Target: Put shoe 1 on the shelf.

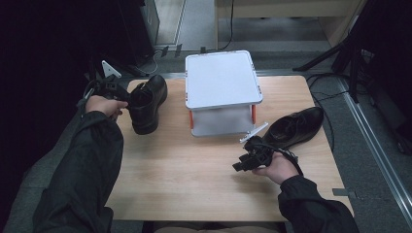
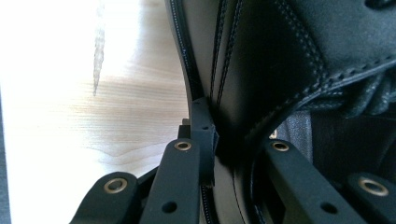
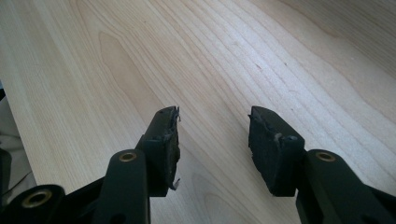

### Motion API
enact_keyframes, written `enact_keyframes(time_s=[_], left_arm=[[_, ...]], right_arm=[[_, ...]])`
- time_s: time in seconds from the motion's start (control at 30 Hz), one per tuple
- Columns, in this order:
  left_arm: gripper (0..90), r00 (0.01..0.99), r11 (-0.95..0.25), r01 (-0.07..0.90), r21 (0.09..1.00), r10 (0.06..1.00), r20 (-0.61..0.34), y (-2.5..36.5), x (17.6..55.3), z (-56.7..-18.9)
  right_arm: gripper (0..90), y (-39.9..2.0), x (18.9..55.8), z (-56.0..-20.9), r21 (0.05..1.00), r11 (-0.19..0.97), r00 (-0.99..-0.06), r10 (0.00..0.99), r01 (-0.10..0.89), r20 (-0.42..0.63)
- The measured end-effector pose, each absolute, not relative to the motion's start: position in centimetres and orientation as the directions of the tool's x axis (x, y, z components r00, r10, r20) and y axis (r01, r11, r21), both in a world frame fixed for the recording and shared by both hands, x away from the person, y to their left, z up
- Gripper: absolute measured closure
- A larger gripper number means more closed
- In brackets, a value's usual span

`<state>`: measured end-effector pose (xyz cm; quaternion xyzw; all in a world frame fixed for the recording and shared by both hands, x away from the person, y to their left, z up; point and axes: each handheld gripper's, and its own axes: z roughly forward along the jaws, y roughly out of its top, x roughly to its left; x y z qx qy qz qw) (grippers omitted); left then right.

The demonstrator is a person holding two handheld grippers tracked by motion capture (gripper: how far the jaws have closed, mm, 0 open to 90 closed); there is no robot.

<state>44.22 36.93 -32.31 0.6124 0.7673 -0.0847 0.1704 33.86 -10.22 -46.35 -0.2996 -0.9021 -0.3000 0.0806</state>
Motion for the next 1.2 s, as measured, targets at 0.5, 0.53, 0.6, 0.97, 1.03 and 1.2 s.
enact_keyframes(time_s=[0.5,0.53,0.6,0.97,1.03,1.2], left_arm=[[82.0,-0.171,0.24,0.959,0.15,0.914,-0.368,32.5,45.7,-24.3],[82.0,-0.167,0.238,0.959,0.156,0.915,-0.367,32.0,45.9,-23.9],[82.0,-0.155,0.23,0.959,0.164,0.914,-0.376,31.1,46.3,-23.2],[82.1,-0.071,0.155,0.968,0.195,0.923,-0.379,25.8,48.5,-21.3],[82.1,-0.063,0.148,0.97,0.195,0.921,-0.383,25.0,48.9,-21.3],[82.1,-0.047,0.129,0.973,0.193,0.922,-0.383,23.2,50.0,-21.8]], right_arm=[[53.2,-8.6,34.2,-46.2,0.488,0.677,-0.835,0.445,0.551,0.324],[53.2,-8.6,34.2,-46.2,0.49,0.677,-0.836,0.443,0.548,0.323],[53.1,-8.6,34.2,-46.2,0.49,0.677,-0.835,0.444,0.55,0.324],[53.1,-9.4,33.8,-46.2,0.491,0.671,-0.831,0.457,0.555,0.316],[53.1,-9.7,33.7,-46.3,0.49,0.669,-0.829,0.462,0.559,0.315],[53.1,-10.5,33.5,-46.3,0.488,0.654,-0.816,0.484,0.578,0.317]])
